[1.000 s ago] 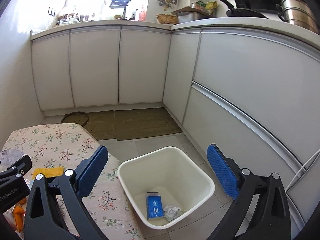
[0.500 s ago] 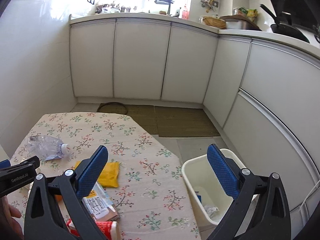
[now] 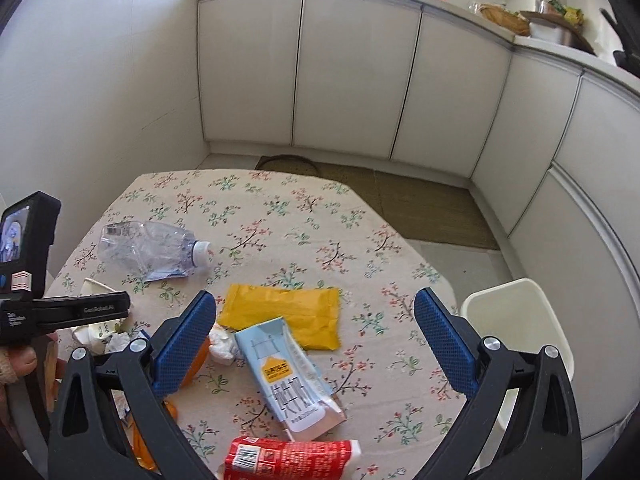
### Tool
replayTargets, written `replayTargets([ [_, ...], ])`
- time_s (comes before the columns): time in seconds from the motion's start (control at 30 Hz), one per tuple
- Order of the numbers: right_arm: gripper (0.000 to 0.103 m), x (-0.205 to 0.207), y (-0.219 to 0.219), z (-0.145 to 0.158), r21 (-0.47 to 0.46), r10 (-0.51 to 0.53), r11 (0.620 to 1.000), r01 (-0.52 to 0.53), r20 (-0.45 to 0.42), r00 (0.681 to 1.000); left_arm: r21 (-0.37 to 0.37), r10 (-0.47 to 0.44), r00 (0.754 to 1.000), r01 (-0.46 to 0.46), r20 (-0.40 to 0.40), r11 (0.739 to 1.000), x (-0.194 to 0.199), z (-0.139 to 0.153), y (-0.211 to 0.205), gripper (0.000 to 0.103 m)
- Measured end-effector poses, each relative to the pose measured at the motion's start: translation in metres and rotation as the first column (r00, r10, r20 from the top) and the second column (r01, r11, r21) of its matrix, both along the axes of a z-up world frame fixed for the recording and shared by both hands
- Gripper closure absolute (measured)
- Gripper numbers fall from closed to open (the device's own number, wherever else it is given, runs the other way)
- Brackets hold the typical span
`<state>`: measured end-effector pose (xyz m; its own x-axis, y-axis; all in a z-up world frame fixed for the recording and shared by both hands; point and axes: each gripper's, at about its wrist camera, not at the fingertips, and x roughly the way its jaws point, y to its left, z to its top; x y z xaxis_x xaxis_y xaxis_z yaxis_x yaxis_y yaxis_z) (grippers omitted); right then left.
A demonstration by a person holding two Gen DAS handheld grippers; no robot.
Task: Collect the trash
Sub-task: 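Grasp the paper cup with the left tool while the right tool grasps the white tissue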
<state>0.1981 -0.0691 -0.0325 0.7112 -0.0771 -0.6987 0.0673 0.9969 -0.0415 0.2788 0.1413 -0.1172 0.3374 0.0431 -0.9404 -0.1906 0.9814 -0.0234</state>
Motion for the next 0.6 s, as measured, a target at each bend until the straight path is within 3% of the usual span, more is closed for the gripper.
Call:
replayTargets([
  [0.17, 0.007, 0.011, 0.008, -0.016, 0.072, 0.03, 0.997, -0.023, -0.102, 0.994, 0.056, -0.019, 0.999, 0.022, -0.05, 0.998, 0.006, -0.02, -0.001, 0.007],
  [0.2, 0.007, 0.013, 0.009, -0.018, 0.088, 0.041, 0.996, -0.03, -0.12, 0.992, 0.057, -0.014, 0.999, 0.016, -0.05, 0.998, 0.006, -0.021, 0.0, 0.009],
  [0.23, 0.007, 0.014, 0.01, -0.02, 0.101, 0.049, 0.994, -0.036, -0.132, 0.99, 0.054, -0.005, 0.999, 0.008, -0.045, 0.999, 0.005, -0.021, 0.002, 0.021],
  [0.33, 0.007, 0.016, 0.015, -0.025, 0.142, 0.076, 0.988, -0.052, -0.172, 0.982, 0.022, 0.017, 0.999, -0.016, -0.033, 1.0, 0.002, -0.017, 0.008, 0.024],
  [0.47, 0.007, 0.019, 0.026, -0.027, 0.198, 0.129, 0.976, -0.088, -0.206, 0.97, 0.02, 0.039, 0.999, -0.039, 0.013, 0.999, -0.007, 0.003, 0.012, 0.026],
  [0.6, 0.007, 0.018, 0.051, -0.03, 0.224, 0.212, 0.961, -0.16, -0.233, 0.949, 0.026, 0.089, 0.988, -0.093, 0.125, 0.995, -0.023, 0.051, 0.019, 0.026],
])
